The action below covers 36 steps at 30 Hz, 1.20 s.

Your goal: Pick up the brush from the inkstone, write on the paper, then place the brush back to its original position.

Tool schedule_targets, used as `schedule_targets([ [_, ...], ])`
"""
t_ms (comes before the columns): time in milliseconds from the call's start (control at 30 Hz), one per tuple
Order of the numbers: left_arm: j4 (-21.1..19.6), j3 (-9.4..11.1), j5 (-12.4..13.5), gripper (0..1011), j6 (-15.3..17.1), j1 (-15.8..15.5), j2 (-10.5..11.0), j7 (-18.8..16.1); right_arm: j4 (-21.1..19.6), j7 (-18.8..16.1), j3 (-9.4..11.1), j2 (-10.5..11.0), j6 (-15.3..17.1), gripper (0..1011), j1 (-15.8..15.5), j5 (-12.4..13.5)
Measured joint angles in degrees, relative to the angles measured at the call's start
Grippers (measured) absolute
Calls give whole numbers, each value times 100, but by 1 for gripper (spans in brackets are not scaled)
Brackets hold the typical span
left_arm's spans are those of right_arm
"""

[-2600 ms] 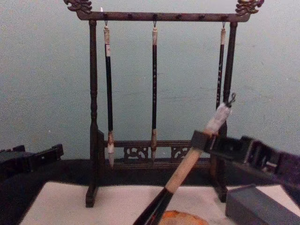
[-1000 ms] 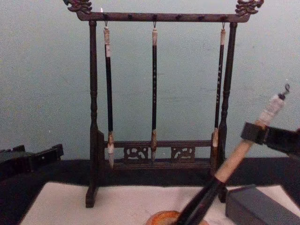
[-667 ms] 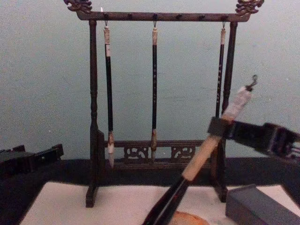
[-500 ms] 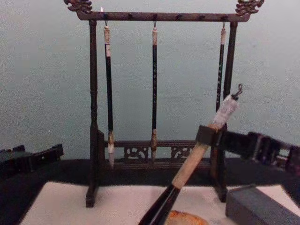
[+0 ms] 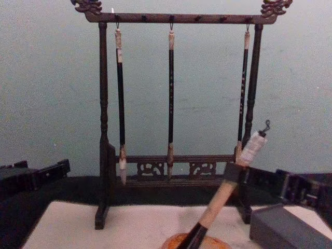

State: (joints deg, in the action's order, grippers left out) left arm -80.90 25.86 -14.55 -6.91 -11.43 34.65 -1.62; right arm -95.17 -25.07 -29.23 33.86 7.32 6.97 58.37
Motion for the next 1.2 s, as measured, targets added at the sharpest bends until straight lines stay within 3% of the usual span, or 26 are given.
schedule_targets([
  [833,0,0,0,1002,0,0,0,0,-179,17,665,498,-265,161,-616,437],
  [1200,0,0,0,1002,0,0,0,0,-328,-177,745,454,-283,161,-590,778],
])
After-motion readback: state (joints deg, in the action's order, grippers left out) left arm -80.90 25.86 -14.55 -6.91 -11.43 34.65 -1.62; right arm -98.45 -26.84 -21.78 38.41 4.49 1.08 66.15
